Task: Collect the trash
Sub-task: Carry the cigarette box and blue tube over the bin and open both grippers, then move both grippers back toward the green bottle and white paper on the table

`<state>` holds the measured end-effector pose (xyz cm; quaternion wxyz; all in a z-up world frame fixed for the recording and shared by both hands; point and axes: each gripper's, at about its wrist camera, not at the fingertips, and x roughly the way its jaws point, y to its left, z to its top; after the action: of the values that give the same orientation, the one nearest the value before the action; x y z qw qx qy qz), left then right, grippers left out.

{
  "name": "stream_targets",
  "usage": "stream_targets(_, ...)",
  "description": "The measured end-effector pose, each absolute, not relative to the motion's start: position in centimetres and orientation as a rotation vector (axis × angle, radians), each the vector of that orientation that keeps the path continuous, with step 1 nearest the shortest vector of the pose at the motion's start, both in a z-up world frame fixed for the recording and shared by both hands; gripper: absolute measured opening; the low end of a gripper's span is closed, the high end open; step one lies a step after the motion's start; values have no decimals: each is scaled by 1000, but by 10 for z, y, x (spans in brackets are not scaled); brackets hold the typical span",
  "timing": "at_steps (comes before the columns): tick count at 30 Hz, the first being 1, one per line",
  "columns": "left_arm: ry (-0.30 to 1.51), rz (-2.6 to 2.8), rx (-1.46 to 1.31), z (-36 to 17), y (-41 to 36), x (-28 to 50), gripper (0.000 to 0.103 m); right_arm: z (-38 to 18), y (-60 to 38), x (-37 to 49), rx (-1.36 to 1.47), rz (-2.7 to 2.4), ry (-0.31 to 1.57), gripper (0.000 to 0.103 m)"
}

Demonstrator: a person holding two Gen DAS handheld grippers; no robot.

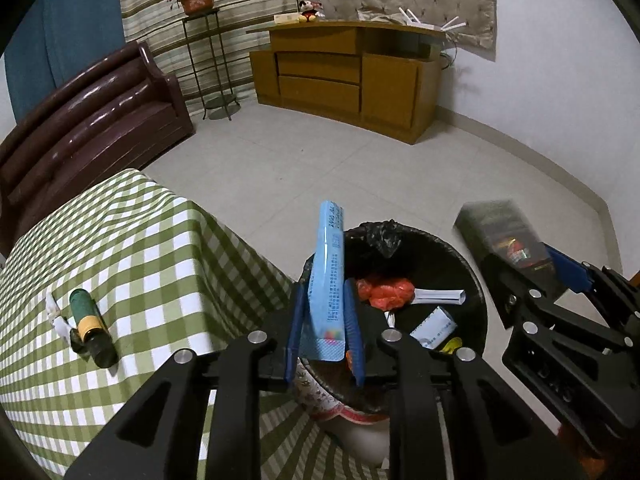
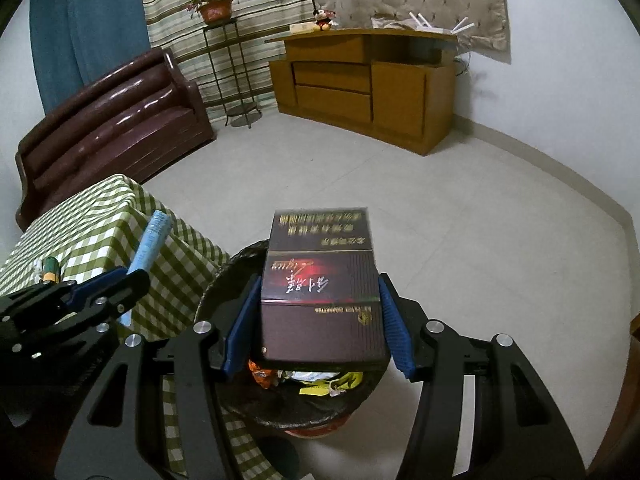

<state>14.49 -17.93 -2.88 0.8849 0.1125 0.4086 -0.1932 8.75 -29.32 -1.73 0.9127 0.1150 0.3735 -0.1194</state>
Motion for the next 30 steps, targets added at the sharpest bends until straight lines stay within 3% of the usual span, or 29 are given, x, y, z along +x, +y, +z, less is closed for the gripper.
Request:
stream_targets(6, 861, -378, 210, -30, -177, 147, 42, -18, -297, 84, 249, -252, 764, 56)
stream_targets(19, 845, -347, 189, -22, -162, 141, 51, -10, -289, 74, 245, -251, 749, 56)
stream_targets(30, 843, -262, 126, -10, -103, 137, 57, 2, -250, 82, 210, -182, 749, 56)
